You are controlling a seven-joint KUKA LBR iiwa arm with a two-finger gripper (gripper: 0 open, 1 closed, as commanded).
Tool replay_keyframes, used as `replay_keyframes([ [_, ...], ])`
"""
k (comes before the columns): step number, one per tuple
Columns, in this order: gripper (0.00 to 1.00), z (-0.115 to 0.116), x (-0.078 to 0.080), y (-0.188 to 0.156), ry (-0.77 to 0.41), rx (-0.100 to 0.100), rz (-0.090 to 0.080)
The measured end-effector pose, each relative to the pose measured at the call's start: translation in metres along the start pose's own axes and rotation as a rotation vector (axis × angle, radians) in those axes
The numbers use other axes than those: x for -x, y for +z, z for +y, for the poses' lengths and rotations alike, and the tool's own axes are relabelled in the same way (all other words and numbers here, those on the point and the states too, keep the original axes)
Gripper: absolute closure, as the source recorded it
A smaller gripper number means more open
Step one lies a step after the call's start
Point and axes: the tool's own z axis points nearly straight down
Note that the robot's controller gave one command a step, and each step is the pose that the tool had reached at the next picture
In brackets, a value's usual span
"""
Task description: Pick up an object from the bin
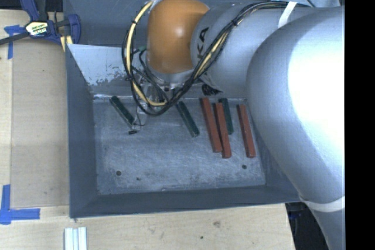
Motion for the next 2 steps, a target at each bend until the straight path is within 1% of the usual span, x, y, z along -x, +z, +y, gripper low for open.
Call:
replay_keyframes([
  [1,0.00,0.0141,-0.0144,0.0487,0.087,-0.002,0.005],
  [2,1.00,0.0152,-0.0139,0.0468,0.375,-0.001,0.002],
])
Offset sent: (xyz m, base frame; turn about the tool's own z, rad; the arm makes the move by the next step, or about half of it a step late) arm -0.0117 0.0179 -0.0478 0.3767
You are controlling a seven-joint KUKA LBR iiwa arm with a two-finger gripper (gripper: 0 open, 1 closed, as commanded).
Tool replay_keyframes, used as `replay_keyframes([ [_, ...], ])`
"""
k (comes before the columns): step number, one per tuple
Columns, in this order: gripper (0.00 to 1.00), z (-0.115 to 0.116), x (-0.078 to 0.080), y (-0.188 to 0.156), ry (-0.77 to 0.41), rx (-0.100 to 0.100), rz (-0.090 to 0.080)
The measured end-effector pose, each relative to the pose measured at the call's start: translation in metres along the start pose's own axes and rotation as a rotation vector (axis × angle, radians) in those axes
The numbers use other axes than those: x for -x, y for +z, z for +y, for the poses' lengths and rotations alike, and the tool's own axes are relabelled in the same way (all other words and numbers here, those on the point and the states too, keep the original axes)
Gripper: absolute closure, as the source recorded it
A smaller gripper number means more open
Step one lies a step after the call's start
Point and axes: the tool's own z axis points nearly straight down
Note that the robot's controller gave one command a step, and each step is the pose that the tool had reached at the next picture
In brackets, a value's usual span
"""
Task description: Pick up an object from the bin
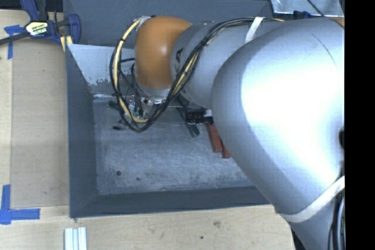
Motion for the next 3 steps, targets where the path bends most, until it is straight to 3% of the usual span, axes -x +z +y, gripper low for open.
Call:
replay_keyframes([
  [1,1.00,0.000,0.000,0.000,0.000,0.000,0.000],
  [2,1.00,0.001,0.002,-0.044,-0.001,0.003,-0.003],
  [3,1.00,0.001,0.002,-0.044,-0.001,0.003,-0.003],
])
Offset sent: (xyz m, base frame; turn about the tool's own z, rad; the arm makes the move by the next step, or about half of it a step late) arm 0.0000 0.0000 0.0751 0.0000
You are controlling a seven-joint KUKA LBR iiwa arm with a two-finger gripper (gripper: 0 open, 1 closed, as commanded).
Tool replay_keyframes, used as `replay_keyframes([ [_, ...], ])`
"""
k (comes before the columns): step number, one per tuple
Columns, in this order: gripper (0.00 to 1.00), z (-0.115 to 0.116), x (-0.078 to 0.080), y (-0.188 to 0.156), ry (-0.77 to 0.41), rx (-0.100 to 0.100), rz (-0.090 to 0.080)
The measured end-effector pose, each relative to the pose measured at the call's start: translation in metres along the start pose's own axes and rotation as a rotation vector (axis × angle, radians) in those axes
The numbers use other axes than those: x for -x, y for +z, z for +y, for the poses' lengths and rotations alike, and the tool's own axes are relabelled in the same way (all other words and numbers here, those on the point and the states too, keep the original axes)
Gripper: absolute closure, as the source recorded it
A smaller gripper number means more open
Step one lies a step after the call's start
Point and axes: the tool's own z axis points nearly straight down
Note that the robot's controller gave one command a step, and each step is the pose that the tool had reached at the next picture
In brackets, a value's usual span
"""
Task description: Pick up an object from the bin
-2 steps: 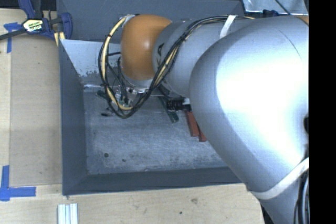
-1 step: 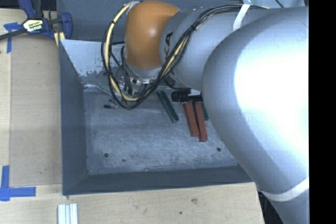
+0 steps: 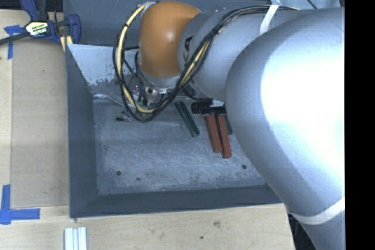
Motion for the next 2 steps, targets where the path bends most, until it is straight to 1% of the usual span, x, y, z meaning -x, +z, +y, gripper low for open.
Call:
replay_keyframes([
  [1,1.00,-0.001,-0.001,-0.001,0.000,-0.004,0.004],
  [2,1.00,-0.002,-0.001,-0.013,-0.001,-0.007,0.007],
])
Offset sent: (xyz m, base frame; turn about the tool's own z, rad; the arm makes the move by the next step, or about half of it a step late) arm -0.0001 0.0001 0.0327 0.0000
